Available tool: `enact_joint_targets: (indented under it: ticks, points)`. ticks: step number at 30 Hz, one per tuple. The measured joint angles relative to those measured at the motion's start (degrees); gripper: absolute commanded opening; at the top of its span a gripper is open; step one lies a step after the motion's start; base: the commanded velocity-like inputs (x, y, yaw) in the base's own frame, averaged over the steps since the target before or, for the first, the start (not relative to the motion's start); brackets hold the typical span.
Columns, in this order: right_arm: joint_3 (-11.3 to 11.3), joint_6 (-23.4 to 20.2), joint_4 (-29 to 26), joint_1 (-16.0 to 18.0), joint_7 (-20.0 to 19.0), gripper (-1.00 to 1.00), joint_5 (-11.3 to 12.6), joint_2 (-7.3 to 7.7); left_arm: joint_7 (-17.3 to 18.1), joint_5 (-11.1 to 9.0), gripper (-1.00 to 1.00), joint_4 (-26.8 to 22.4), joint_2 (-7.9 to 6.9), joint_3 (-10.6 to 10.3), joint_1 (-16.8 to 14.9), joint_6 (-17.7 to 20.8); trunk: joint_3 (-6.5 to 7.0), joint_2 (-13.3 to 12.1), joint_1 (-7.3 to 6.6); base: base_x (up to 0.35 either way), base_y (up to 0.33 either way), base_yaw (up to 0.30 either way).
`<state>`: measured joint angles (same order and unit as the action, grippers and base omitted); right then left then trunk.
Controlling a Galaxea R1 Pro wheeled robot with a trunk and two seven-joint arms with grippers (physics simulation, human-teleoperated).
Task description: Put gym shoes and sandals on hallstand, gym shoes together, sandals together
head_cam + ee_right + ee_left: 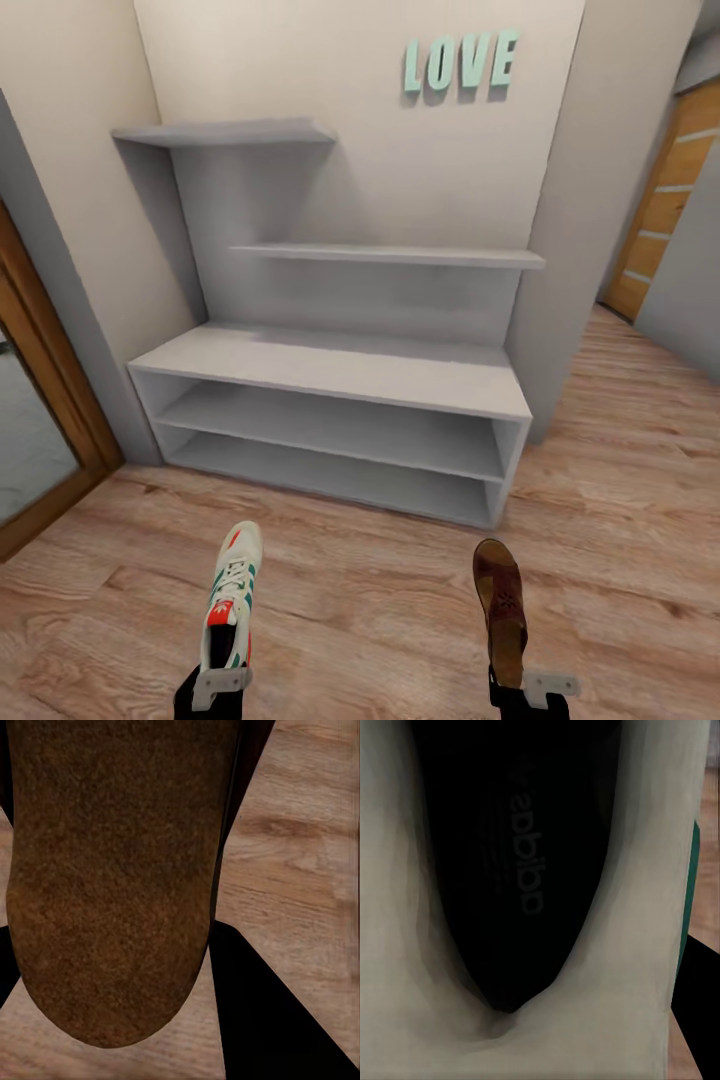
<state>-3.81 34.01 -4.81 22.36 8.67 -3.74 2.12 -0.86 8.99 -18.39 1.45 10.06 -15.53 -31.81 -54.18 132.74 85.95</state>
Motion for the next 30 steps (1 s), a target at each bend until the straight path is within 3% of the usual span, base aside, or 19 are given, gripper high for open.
enact_joint_targets:
  ticks: [30]
  points:
    - [-0.01, 0.03, 0.01, 0.01, 0.0, -1.0, 0.01, 0.0, -0.02, -0.01, -1.0, 0.01, 0.0, 0.0, 0.0, -0.01, 0.0, 0.0, 0.0, 0.0, 0.017, -0.262]
